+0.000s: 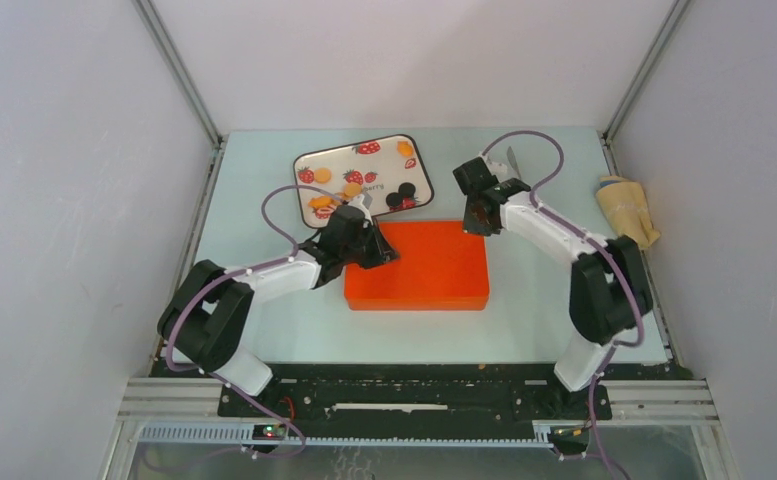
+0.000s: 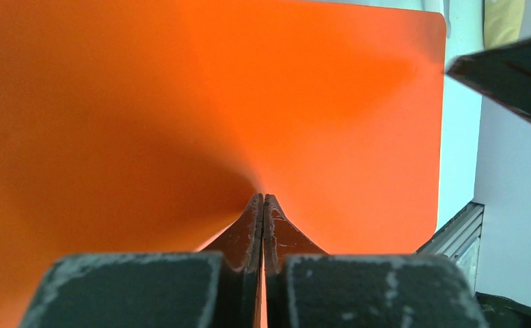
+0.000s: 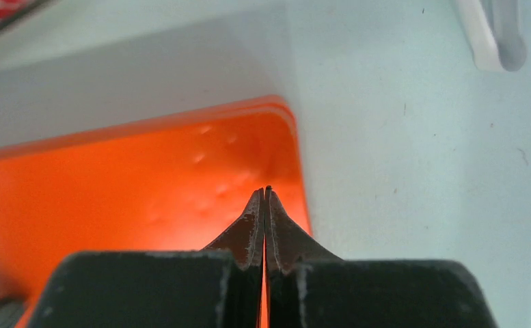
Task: Pack the cookies
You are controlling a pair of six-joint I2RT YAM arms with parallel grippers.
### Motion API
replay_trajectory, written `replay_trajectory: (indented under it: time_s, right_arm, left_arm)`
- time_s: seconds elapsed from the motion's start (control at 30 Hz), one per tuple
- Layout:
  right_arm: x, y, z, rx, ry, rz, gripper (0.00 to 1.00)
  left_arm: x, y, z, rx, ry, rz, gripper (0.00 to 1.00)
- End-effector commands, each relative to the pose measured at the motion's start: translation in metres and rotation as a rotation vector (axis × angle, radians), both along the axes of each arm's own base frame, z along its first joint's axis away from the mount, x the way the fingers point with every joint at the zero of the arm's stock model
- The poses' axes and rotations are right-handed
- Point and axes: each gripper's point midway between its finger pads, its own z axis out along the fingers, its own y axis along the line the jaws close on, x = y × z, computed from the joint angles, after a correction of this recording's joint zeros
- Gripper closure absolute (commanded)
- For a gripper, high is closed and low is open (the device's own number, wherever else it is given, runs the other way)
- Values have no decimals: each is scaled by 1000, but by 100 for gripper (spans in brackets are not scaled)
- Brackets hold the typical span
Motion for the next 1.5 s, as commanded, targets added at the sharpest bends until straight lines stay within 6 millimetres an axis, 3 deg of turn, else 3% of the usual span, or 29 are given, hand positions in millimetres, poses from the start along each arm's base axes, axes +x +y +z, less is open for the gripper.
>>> replay_trajectory:
  time_s: [0.0,0.1,0.2,0.47,0.57,0.67,0.8,1.0,1.1,1.23,1.47]
  right_arm:
    - [3,-13,-55,-6,140,-14,100]
    - [-4,-15,-74,-21,179,-21,100]
    - [-4,-10,-66,-11,148,-14,100]
    - [2,1,-3,36,-36,10,100]
    - [-9,6,31,60,-105,42,100]
    - [-30,12,44,48,-111,68,100]
    - [-71,23,22,63,-41,104,100]
    - [-126,24,-54,89,144,90,100]
    - [-147,18,-79,77,206,71,100]
    - [-147,16,-76,69,189,66,100]
    - [-129,17,-39,84,58,68,100]
  left_arm:
    - [-13,1,-17,63,61,-40,100]
    - [-12,0,-16,62,56,-44,100]
    - [-12,0,-14,61,50,-48,100]
    - [-12,-2,-14,61,47,-60,100]
    - [-12,-3,-14,61,49,-62,100]
    - [-12,-5,-13,59,47,-66,100]
    - [-12,-11,-11,52,46,-79,100]
    - [-14,-16,-7,46,39,-92,100]
    - [-14,-16,-5,47,36,-93,100]
    - [-14,-16,-3,47,31,-92,100]
    - [-15,-15,5,42,12,-92,100]
